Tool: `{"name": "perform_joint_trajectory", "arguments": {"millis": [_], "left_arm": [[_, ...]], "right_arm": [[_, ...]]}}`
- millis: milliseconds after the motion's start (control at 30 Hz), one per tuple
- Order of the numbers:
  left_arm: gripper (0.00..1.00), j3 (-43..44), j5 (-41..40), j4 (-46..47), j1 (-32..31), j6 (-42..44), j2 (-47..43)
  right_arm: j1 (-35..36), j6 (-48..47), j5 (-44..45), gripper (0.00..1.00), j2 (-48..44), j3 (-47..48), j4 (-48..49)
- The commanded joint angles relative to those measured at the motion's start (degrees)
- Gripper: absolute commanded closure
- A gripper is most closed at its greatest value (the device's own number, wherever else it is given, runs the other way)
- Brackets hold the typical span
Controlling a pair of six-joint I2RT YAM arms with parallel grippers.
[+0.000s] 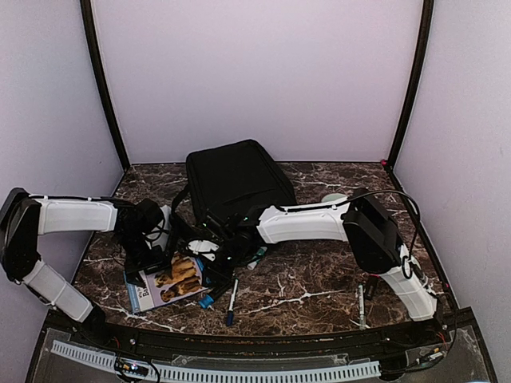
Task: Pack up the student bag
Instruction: Adjust the book at the center of the board, then pick up the book from the center of the board.
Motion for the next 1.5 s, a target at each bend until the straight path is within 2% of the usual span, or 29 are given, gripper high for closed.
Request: {"name": "perform_joint_trajectory", "arguments": {"millis": [0,133,300,433,667,800,1033,1467], "left_arm": [[0.12,-1.4,-4.3,12.0,-0.8,2.4,-3.3],[0.04,-0.4,-10.2,5.3,1.2,4.0,-10.6],[0.04,-5.7,-7.1,3.5,9.6,4.1,-17.0],[0.04,-11.3,-4.8,5.1,12.2,1.9,-20.2],[0.04,-14.1,-3.2,7.0,12.8,1.7,-18.8],[0.08,-14.3,0.2,10.2,12.8,2.2,-16.5],[0.12,-15.7,4.1,16.5,12.7,2.3,-14.1],[0.13,-16.6,4.6,18.6,12.7,3.9,-12.7]], "right_arm": [[-0.2,-0.4,0.3,0.51,-2.1,-0.9,-3.1],[-0.3,-0.7,0.9,0.51,-2.3,-0.3,-3.6],[-0.3,-0.6,1.0,0.51,-2.8,-1.3,-2.7],[-0.3,0.2,-0.6,0.51,-1.9,-0.5,-3.1],[0.1,-3.4,1.1,0.49,-2.4,-1.1,-3.1],[1.4,-8.7,6.6,0.44,-3.9,-2.8,-2.9],[5.6,-18.3,19.9,0.44,-8.9,-8.3,4.0],[9.5,-29.5,32.2,0.46,-5.4,-11.2,11.5]]}}
